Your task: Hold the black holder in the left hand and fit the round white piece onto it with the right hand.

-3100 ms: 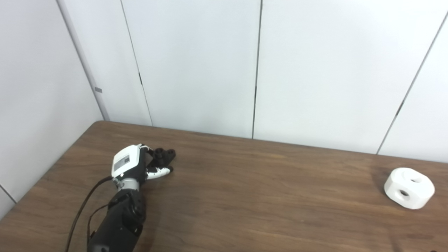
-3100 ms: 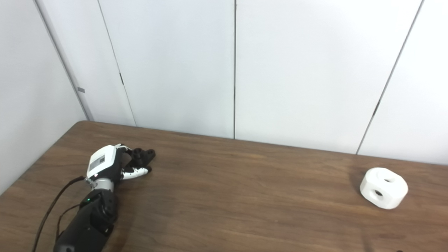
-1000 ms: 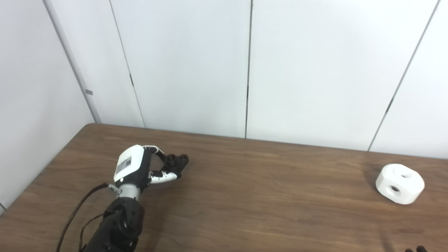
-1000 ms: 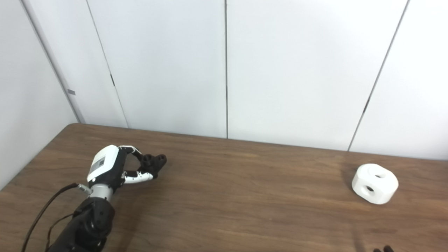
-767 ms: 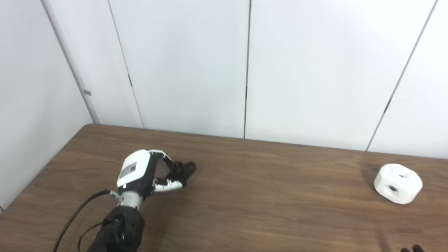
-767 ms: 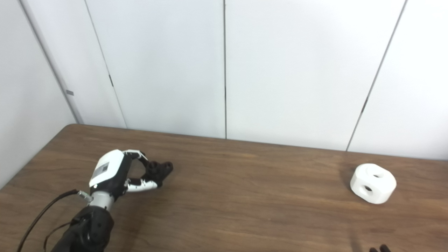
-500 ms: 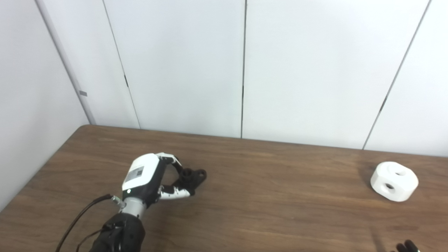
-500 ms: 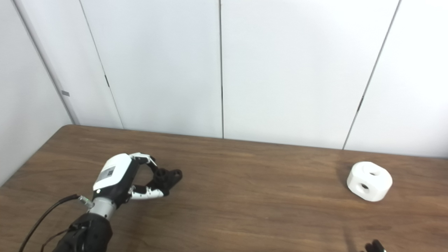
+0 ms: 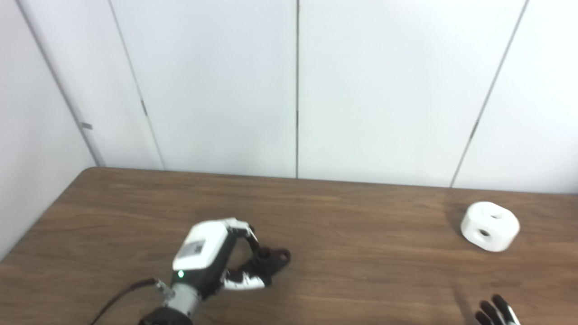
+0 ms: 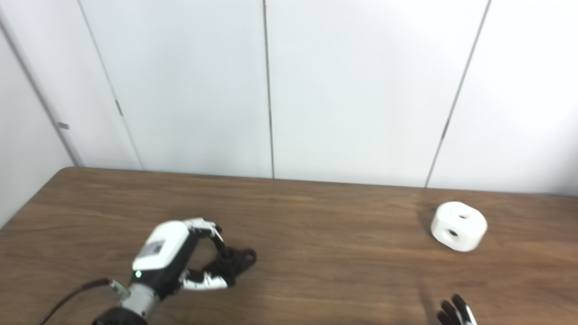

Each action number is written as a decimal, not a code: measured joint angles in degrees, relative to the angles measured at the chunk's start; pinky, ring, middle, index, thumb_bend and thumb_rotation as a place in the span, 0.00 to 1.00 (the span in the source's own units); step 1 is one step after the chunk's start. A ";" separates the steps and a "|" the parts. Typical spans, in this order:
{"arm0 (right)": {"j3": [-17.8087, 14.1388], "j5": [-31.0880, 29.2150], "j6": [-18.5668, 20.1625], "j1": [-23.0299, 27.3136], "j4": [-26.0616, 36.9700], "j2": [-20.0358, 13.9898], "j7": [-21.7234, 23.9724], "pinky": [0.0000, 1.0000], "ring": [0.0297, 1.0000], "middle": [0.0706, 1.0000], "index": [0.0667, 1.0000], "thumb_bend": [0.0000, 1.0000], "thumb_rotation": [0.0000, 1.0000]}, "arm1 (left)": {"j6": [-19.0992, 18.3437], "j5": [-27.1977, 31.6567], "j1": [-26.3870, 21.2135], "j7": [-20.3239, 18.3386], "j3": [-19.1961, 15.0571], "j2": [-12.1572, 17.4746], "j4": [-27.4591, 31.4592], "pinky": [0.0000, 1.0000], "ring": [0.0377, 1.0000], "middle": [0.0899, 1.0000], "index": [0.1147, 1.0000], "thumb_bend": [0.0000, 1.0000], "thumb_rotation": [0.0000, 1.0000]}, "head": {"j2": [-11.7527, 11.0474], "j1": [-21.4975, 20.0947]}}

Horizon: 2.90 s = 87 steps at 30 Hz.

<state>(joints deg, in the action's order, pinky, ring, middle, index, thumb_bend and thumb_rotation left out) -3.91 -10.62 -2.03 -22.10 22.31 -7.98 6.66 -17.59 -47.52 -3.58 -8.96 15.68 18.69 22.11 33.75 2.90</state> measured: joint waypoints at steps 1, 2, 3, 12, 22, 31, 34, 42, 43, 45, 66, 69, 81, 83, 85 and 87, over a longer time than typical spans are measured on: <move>0.03 0.23 0.07 -0.01 0.19 0.00 0.00 0.92 0.95 0.96 0.96 0.66 1.00 | 0.32 -0.45 0.52 -0.56 0.65 -0.72 0.37 0.89 0.84 0.75 0.42 0.52 0.05 | 0.44 -0.26; 0.06 0.32 0.14 -0.01 0.48 0.01 0.00 0.92 0.95 0.96 0.96 0.67 1.00 | 0.65 -0.86 1.06 -0.98 1.21 -1.36 0.65 0.89 0.85 0.75 0.42 0.52 0.05 | 0.61 -0.44; 0.08 0.34 0.28 -0.01 0.97 0.02 -0.01 0.92 0.95 0.95 0.96 0.67 1.00 | 0.83 -1.44 1.62 -1.33 1.83 -1.91 1.01 0.89 0.85 0.75 0.42 0.52 0.05 | 1.14 -0.79; 0.20 0.33 1.95 -0.18 4.18 0.12 -0.12 0.89 0.93 0.93 0.94 0.72 0.96 | 3.71 -2.83 5.70 -3.13 4.80 -4.68 2.62 0.90 0.84 0.75 0.42 0.51 0.05 | 4.65 -2.19; 0.39 0.42 5.30 -0.39 7.97 0.16 -0.27 0.91 0.93 0.93 0.94 0.70 0.94 | 6.14 -4.38 11.54 -5.24 8.50 -7.27 4.33 0.91 0.86 0.77 0.42 0.51 0.05 | 8.70 -4.57; 0.60 1.25 9.35 -0.39 11.83 0.29 -1.12 0.91 0.93 0.93 0.94 0.70 0.97 | 8.77 -5.03 13.86 -7.64 9.79 -7.00 6.39 0.90 0.87 0.77 0.42 0.51 0.05 | 11.69 -6.77; 0.57 1.40 11.02 -0.36 12.19 0.29 -1.41 0.92 0.93 0.94 0.95 0.71 0.97 | 9.91 -5.73 14.48 -7.74 10.13 -7.05 6.54 0.89 0.86 0.76 0.42 0.51 0.05 | 12.30 -7.38; -0.80 1.36 15.84 0.84 15.36 0.23 -3.40 0.93 0.92 0.93 0.96 0.62 0.92 | 10.34 -6.11 14.89 -8.09 9.84 -7.52 6.66 0.89 0.86 0.76 0.42 0.51 0.05 | 13.71 -9.58; -1.34 1.33 16.66 1.26 15.44 0.22 -3.64 0.92 0.92 0.93 0.96 0.61 0.91 | 10.39 -6.12 14.90 -8.10 9.80 -7.52 6.66 0.89 0.86 0.76 0.42 0.51 0.05 | 13.71 -9.58; -2.05 1.49 17.50 2.24 15.50 0.07 -4.22 0.92 0.92 0.93 0.96 0.58 0.87 | 10.49 -6.12 14.90 -8.10 9.73 -7.54 6.66 0.89 0.86 0.76 0.42 0.51 0.05 | 14.06 -10.10; 0.28 30.56 26.04 22.08 8.21 -12.05 -4.28 0.87 0.95 0.97 0.99 0.64 0.59 | 14.39 -5.63 15.75 -7.76 6.96 -6.57 6.33 0.90 0.86 0.75 0.42 0.52 0.05 | 8.79 -22.58; 1.87 35.50 26.12 24.63 5.62 -14.66 -3.37 0.82 0.92 0.97 0.99 0.65 0.57 | 15.69 -4.25 15.97 -7.18 5.89 -5.45 5.98 0.88 0.85 0.75 0.42 0.52 0.05 | 8.26 -23.29; 2.58 45.71 28.58 35.48 -2.79 -18.37 2.79 0.95 1.00 1.00 0.99 0.68 0.53 | 17.90 -3.73 16.77 -6.54 4.58 -4.98 5.47 0.86 0.84 0.74 0.42 0.52 0.04 | 5.01 -26.19; 1.92 48.07 28.81 37.70 -5.07 -18.51 4.73 0.96 1.00 1.00 0.98 0.70 0.53 | 17.94 -3.73 16.84 -6.58 4.41 -4.98 5.47 0.86 0.84 0.74 0.42 0.52 0.04 | 4.31 -26.28; 1.66 50.10 28.92 39.75 -7.30 -18.89 5.87 0.96 1.00 1.00 0.98 0.71 0.52 | 18.07 -3.73 16.85 -6.60 4.38 -4.98 5.47 0.86 0.83 0.73 0.42 0.52 0.04 | 4.04 -26.28; 1.96 51.52 28.93 41.59 -10.13 -19.95 6.96 0.96 1.00 1.00 0.97 0.72 0.52 | 18.37 -3.75 16.85 -6.59 4.39 -4.99 5.41 0.85 0.83 0.73 0.42 0.52 0.04 | 3.61 -26.28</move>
<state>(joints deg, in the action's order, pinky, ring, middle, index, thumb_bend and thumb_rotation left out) -1.95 40.90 26.90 19.49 12.18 -27.93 13.62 0.78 -51.27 13.27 -15.54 20.07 13.71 27.52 37.36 -23.38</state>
